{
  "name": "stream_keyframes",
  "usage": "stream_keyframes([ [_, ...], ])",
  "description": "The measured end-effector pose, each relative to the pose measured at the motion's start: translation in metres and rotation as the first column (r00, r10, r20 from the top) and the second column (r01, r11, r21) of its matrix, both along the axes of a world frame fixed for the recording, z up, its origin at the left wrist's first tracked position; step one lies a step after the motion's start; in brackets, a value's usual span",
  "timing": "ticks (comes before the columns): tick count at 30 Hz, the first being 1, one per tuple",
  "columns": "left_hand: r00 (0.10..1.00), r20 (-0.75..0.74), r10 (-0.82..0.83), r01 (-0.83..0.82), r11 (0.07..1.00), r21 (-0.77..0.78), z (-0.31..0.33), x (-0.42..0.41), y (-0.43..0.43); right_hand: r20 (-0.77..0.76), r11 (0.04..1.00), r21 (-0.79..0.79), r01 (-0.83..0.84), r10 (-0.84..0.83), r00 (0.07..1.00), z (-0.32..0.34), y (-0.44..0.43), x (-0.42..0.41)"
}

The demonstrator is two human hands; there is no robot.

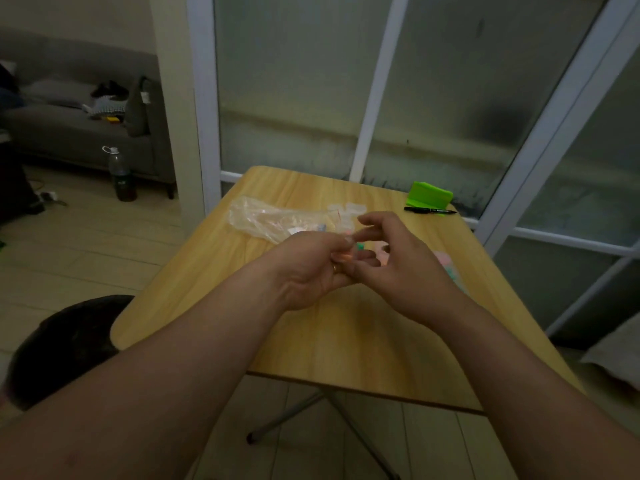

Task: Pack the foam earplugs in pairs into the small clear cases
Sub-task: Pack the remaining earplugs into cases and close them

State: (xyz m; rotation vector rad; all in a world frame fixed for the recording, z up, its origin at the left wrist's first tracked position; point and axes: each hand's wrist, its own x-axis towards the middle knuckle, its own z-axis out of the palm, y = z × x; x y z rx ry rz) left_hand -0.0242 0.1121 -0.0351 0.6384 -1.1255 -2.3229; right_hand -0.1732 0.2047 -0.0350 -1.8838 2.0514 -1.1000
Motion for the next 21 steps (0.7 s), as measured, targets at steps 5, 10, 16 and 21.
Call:
stream_keyframes([
  [5, 0.998, 0.045, 0.038, -0.034, 0.996, -0.085, 0.001, -0.004, 0.011, -0.067, 0.999, 0.041, 0.026, -0.023, 0.997, 0.005, 0.010, -0.010],
  [10, 0.995, 0.092, 0.044, -0.027, 0.983, -0.181, -0.001, -0.020, 0.022, -0.148, 0.999, 0.043, -0.008, 0.014, 0.989, 0.011, 0.016, -0.019],
  [16, 0.997, 0.070, 0.022, -0.005, 0.971, -0.240, 0.009, -0.040, 0.038, -0.244, 0.999, 0.013, 0.032, -0.027, 0.969, 0.025, 0.033, -0.045],
  [21, 0.986, 0.043, 0.158, -0.151, 0.979, -0.137, 0.014, -0.038, 0.025, -0.221, 0.988, 0.002, 0.153, -0.149, 0.964, 0.026, 0.053, -0.078],
])
